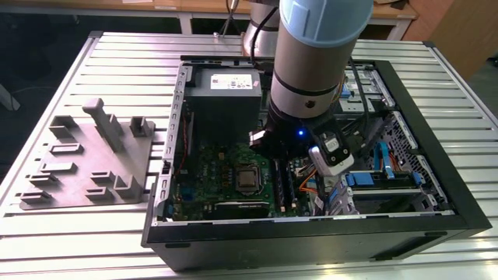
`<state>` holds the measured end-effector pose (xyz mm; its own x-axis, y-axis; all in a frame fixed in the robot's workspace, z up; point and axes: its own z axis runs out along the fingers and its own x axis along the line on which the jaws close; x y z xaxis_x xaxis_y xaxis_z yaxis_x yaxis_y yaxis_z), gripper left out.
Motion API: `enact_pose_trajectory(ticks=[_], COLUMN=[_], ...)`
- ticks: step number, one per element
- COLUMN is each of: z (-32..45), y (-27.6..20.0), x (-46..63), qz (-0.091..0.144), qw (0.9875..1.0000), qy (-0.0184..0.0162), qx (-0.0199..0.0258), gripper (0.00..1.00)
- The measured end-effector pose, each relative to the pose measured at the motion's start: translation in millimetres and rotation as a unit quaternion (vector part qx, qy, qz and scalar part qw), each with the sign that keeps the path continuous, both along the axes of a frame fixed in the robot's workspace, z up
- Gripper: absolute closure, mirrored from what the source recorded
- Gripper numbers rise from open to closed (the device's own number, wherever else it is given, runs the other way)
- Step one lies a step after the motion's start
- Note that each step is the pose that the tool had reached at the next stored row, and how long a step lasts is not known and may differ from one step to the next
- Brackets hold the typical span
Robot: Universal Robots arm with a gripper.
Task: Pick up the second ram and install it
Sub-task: 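Press down the second ram until it locks into place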
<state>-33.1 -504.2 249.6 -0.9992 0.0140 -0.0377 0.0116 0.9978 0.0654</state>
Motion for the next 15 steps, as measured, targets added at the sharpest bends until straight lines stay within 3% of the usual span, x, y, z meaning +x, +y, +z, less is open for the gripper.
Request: enact_pose_trajectory(ticks=[5,15], z=[-0.2,-0.3], y=[-8.1,-17.3], x=[0.0,0.0], qz=[0.0,0.0], qw=[1.0,1.0], qy=[0.0,0.0], qx=[0.0,0.0], gripper=[0.9,0.9])
